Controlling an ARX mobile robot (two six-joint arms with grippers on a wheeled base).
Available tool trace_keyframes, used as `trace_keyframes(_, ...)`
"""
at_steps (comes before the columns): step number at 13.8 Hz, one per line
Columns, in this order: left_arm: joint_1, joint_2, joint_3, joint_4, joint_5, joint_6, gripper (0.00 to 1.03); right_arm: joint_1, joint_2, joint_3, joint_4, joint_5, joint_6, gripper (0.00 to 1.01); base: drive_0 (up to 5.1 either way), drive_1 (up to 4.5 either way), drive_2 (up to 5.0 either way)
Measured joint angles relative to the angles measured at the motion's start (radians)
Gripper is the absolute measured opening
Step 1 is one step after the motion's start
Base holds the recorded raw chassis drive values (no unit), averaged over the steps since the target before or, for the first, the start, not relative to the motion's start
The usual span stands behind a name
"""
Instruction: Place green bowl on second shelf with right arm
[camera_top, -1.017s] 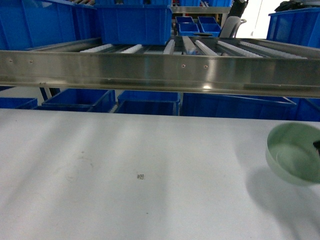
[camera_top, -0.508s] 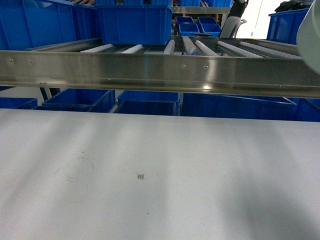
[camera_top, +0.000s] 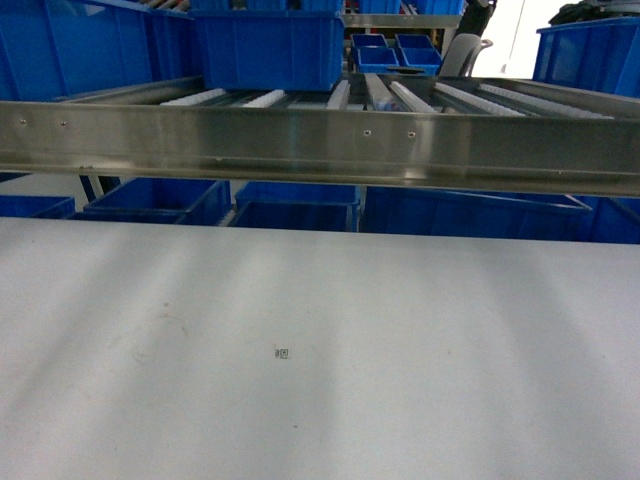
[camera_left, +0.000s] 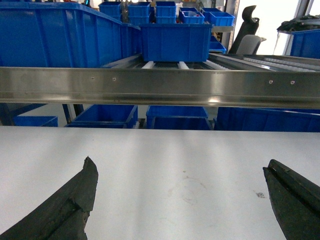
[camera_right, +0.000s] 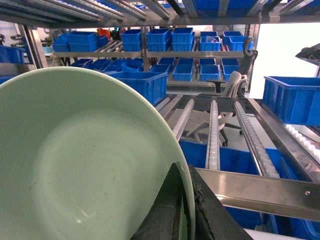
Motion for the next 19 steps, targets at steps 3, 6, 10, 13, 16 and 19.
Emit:
trace_keyframes(3,0.0,0.0,0.0,0.0,0.0,0.0,0.98,0.008,-0.174,-0.083,-0.101,-0.011,0.012,0.02,0.0,0.0,0.0)
trace_keyframes(6,0.0,0.0,0.0,0.0,0.0,0.0,0.98,0.041,-0.322,-0.167,-0.155,0.002,0.057,0.02,0.0,0.0,0.0)
trace_keyframes(10,0.0,0.0,0.0,0.0,0.0,0.0,0.98,0.074,-0.369,-0.217,-0.181,0.031,0.057,0.02,0.0,0.0,0.0)
trace_keyframes(13,0.0,0.0,0.0,-0.001,0.0,0.0,0.98,0.074,-0.367,-0.217,-0.18,0.031,0.057,0.02,-1.6,0.83,0.8)
trace_keyframes(16,0.0,0.0,0.0,0.0,0.001,0.0,0.98,0.074,-0.367,-0.217,-0.18,0.033,0.057,0.02,-4.7,2.59,2.6)
trace_keyframes(19,0.0,0.0,0.0,0.0,0.001,0.0,0.98,0.074,-0.367,-0.217,-0.182,0.034,0.057,0.02,-4.8,2.55,2.6)
